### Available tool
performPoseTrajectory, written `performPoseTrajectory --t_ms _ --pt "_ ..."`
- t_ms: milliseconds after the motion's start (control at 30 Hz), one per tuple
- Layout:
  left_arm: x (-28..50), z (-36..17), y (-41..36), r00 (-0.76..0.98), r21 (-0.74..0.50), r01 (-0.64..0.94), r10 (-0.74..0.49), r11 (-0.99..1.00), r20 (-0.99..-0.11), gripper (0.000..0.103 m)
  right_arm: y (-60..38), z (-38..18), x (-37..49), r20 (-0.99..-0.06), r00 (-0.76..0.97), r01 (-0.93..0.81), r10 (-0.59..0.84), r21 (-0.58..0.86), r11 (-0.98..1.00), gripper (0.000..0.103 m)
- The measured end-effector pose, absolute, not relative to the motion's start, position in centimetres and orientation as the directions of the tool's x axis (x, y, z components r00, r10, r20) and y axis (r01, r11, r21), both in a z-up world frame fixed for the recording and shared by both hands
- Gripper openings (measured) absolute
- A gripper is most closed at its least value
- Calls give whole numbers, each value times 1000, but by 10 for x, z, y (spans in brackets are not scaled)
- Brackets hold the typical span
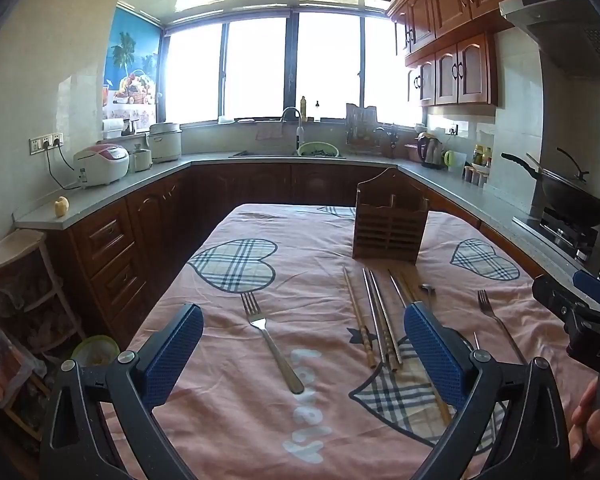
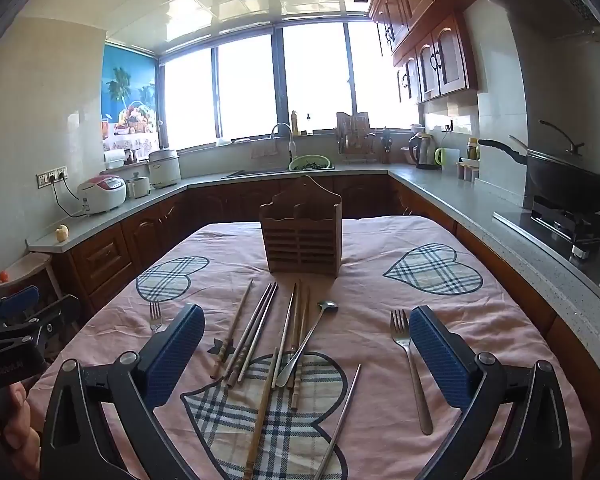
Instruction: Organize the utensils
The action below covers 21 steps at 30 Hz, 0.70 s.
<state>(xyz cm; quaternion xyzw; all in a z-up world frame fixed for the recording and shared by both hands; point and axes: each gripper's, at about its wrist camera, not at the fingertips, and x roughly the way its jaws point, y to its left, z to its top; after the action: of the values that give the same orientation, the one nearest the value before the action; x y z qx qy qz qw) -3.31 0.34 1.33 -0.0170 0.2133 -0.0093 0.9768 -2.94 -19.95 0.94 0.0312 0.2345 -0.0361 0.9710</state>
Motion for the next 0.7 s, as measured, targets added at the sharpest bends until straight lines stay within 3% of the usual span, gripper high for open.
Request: performPoseTrajectory --t_ms 700 --pt "-28 13 0 905 -27 8 -19 1000 -424 102 -204 12 -31 -468 882 84 -48 56 995 103"
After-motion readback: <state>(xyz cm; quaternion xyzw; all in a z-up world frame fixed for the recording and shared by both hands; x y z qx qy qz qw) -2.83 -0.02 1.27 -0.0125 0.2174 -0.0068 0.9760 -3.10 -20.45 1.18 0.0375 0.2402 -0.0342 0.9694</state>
